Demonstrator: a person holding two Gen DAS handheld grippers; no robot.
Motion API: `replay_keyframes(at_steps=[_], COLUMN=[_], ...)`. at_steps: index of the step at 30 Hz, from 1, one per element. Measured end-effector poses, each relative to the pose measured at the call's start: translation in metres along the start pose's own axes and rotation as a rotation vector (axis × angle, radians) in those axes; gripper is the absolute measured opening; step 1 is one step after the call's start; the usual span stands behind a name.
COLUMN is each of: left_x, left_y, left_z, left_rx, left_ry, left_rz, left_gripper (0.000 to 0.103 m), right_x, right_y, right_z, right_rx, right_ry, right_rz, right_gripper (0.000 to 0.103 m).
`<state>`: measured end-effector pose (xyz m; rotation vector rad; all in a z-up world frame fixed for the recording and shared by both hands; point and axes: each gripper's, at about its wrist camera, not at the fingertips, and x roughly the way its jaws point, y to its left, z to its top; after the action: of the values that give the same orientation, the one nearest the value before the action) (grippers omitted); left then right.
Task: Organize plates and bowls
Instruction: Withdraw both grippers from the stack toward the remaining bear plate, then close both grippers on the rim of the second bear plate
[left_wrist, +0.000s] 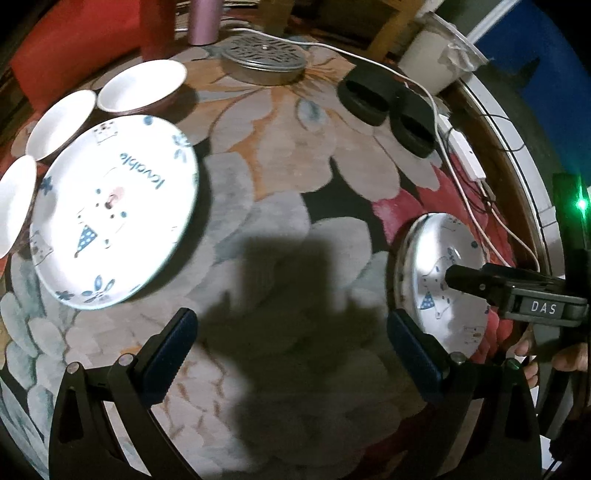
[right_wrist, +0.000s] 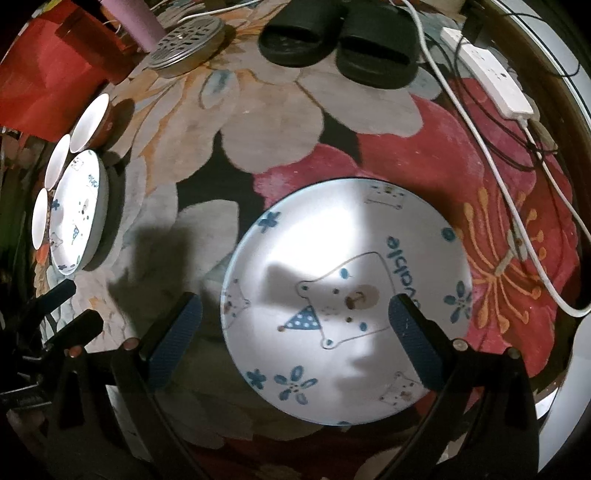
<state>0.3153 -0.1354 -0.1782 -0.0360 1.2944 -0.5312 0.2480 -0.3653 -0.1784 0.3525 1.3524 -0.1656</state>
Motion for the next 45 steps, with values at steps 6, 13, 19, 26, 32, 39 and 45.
replay_keyframes(at_steps=[6,13,19,26,32,39,45], left_x=[-0.004,-0.007,-0.01,-0.014,-0.02,-0.025,-0.023], left_y=[0.02,0.04,0.063,0.094,0.134,0.179,0.196], left_z=[-0.002,-0.001,0.002,0.005,0.007,0.01,0.015], left_rx=[-0.033,-0.069,-0.116,-0.187,-0.291,-0.405,-0.442], left_ry=[-0.004,-0.017,-0.029,-0.052,-0.081,-0.119,-0.132], left_rz=[0.02,0.042,0.062,0.098,0.133,0.175,0.186], left_gripper=[0.102,0.102,0.102,0.102,0.102,0.102,0.096], right_x=[0.002,0.001,0.003,0.004,0.018,0.042,0.063], right_y=[0.013,0.021,0.035,0.062,0.098,0.143,0.192], right_z=[0.002,0.008,0.018,0.03,0.043,0.068,0.091], right_rx=[-0.019,-0.027,-0.051,-0.123,-0.183,-0.187,-0.219], right_ry=[-0.004,-0.021,-0.029,-0.046,-0.029,-0.015,0.0], right_rz=[0.001,-0.001,0.006,0.012,0.047,0.122,0.182], right_gripper=[0.102,0.102,0.102,0.102,0.102,0.101,0.075])
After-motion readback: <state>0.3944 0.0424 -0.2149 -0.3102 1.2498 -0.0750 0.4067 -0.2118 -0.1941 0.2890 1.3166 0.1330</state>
